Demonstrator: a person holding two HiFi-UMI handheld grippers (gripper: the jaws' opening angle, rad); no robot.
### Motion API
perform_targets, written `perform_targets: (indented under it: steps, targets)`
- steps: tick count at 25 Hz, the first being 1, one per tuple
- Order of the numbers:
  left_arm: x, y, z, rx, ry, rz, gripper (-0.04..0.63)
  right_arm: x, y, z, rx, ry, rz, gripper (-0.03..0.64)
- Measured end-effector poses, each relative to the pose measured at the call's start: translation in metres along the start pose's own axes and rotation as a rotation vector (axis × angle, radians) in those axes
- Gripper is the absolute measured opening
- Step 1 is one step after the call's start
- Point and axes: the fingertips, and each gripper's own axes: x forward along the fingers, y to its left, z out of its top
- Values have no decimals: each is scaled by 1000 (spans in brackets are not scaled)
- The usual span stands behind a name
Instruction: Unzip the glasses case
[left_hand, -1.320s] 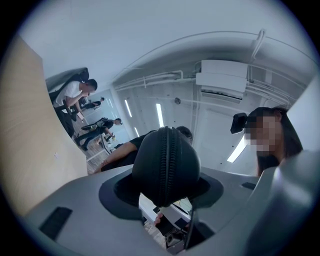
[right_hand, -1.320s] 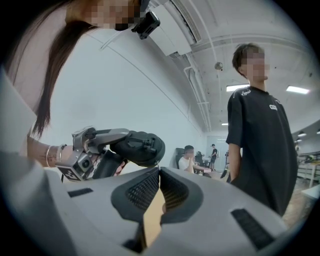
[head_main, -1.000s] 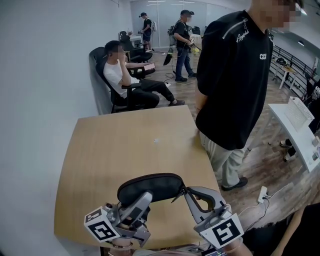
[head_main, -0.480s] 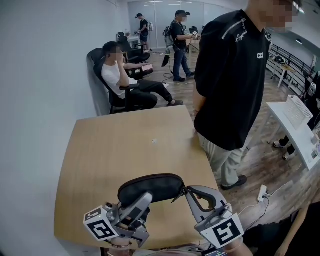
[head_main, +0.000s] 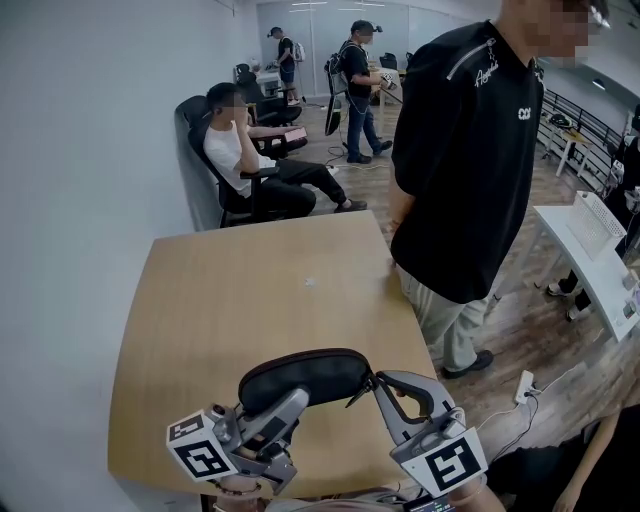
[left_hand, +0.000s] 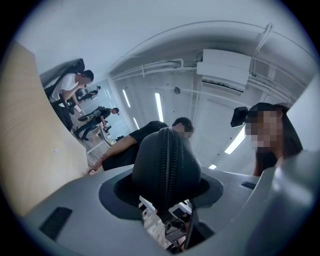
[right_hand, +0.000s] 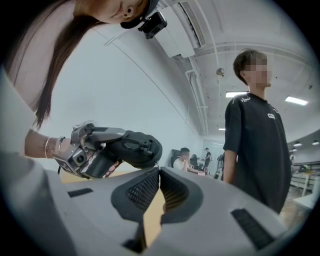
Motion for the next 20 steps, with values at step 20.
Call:
perform_targets:
  steps: [20]
  targets:
    - [2, -1, -9, 42, 110, 25, 230, -4, -3, -4, -86, 15, -1, 17]
